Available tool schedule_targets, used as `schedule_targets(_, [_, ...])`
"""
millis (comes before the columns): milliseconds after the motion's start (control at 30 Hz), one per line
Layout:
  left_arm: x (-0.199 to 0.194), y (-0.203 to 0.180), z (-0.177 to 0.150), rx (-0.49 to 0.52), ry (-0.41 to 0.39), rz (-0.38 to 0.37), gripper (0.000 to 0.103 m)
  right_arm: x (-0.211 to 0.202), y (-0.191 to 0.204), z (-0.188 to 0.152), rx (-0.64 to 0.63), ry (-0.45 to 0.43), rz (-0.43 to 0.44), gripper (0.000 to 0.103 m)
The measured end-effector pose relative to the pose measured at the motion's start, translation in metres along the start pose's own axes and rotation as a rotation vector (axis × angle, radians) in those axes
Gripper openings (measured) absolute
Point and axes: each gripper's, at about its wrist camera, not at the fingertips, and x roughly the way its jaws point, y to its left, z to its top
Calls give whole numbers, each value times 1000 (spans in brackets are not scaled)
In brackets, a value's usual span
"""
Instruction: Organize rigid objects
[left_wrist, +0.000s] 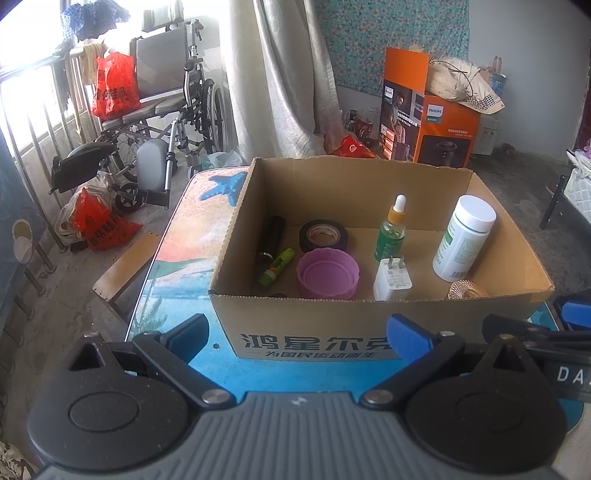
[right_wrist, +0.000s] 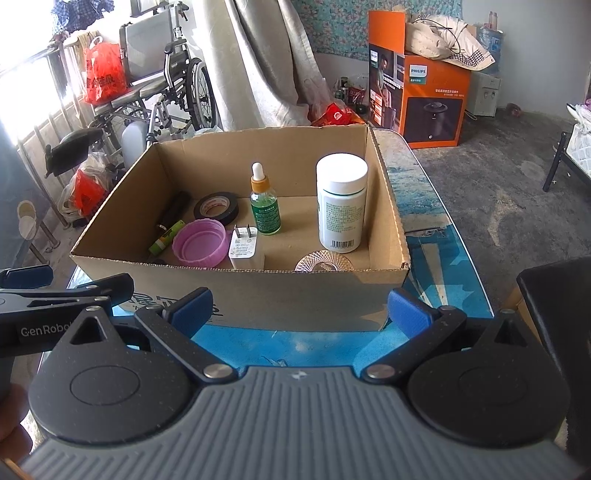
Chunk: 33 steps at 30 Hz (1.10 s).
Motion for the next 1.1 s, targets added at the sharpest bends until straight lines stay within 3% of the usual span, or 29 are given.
schedule_targets(1100, [-1,-1,1,2,-1,-1,102,0,-3,0,7,2,-3,102])
